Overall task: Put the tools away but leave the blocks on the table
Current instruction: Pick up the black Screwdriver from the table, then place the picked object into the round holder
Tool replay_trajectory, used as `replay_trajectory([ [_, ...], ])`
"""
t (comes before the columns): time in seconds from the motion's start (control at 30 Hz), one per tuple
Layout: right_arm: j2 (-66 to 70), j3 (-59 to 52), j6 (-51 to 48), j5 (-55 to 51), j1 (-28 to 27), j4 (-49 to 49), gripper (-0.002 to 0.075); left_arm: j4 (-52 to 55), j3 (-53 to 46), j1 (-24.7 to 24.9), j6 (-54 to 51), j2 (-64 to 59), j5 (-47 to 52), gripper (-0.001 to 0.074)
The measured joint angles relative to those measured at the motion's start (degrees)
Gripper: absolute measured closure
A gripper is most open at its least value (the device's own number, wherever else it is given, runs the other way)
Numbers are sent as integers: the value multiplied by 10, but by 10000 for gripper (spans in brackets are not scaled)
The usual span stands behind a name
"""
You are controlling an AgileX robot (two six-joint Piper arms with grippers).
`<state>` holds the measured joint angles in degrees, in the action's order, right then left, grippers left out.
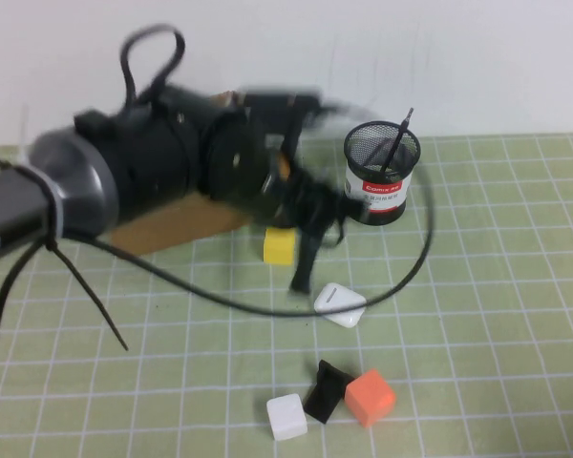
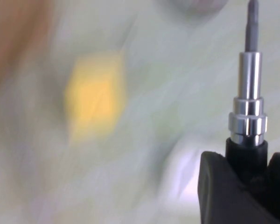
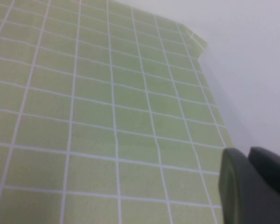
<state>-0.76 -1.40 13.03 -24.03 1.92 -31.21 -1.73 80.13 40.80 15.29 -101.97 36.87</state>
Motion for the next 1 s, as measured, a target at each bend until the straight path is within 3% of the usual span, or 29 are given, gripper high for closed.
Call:
replay_trajectory([
  [0.27, 0, 0, 0, 0, 0, 0, 736, 13, 56, 8, -54, -3, -282, 563],
  [0.57, 0, 0, 0, 0, 0, 0, 736, 58, 56, 8, -88, -123, -622, 563],
  [0.87, 0, 0, 0, 0, 0, 0, 736, 32, 57, -5, -102, -204, -697, 558],
  [1.0, 0, 0, 0, 0, 0, 0, 736, 29, 57, -13, -133, -205, -707, 473],
])
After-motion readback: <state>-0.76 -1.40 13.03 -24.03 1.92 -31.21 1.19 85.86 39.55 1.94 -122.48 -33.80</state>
